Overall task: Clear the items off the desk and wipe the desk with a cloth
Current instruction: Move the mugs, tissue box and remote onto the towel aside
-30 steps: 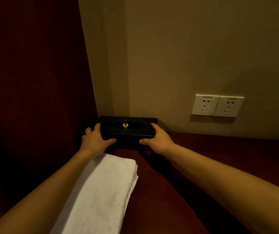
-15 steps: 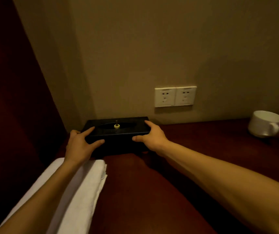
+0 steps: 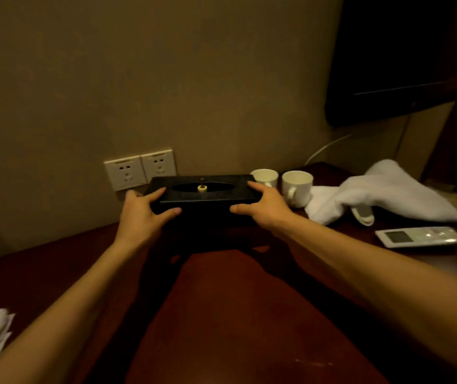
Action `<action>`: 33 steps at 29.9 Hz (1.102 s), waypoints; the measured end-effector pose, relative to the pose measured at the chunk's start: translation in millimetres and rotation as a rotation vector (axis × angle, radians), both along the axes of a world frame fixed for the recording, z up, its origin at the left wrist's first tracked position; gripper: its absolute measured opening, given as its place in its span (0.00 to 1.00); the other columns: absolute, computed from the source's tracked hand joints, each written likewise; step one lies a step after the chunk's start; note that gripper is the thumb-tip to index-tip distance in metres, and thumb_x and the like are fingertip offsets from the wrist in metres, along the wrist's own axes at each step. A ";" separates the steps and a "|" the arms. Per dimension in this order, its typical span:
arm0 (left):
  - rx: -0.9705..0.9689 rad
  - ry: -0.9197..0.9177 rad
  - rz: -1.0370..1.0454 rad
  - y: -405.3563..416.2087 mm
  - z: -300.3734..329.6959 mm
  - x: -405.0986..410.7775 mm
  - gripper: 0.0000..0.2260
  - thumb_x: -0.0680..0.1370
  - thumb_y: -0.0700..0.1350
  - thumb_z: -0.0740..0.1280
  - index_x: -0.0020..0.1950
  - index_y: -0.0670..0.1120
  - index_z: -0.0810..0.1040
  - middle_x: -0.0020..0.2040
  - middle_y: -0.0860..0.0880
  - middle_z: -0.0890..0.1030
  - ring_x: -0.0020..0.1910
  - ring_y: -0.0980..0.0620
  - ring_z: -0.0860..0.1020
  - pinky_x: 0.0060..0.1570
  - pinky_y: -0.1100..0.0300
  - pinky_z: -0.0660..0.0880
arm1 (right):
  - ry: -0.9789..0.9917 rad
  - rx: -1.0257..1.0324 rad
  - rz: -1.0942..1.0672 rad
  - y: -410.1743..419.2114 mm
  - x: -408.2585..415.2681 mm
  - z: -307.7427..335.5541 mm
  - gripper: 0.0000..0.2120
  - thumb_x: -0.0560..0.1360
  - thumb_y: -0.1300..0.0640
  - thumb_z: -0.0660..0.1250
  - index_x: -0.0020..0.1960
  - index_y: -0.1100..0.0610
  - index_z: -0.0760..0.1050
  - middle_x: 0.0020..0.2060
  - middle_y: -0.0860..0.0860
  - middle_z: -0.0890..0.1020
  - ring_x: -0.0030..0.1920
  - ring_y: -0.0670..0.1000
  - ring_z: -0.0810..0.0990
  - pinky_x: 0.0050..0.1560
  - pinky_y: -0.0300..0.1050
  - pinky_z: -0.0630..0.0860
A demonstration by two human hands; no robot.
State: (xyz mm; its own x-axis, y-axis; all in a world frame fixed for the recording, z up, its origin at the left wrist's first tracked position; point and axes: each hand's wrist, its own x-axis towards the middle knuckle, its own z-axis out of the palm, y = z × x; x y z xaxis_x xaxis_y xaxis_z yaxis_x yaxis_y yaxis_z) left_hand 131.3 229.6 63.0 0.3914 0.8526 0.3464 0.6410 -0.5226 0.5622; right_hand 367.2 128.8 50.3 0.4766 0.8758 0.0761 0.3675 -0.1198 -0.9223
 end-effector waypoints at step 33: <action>-0.039 0.145 -0.451 -63.6 -24.1 393.0 0.24 0.73 0.52 0.71 0.68 0.49 0.73 0.59 0.39 0.77 0.61 0.43 0.74 0.59 0.50 0.72 | -0.050 -0.029 -0.434 -157.9 327.0 -32.7 0.37 0.66 0.52 0.78 0.71 0.56 0.69 0.62 0.54 0.78 0.60 0.54 0.78 0.62 0.53 0.76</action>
State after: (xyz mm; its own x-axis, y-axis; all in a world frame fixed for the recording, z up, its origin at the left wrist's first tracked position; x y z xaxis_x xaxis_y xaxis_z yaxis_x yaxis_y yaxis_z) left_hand 524.3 165.9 38.9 0.7676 0.5976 0.2317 0.4280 -0.7470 0.5087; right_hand 694.2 -29.2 17.6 0.7974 0.5971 0.0874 0.3219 -0.2984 -0.8985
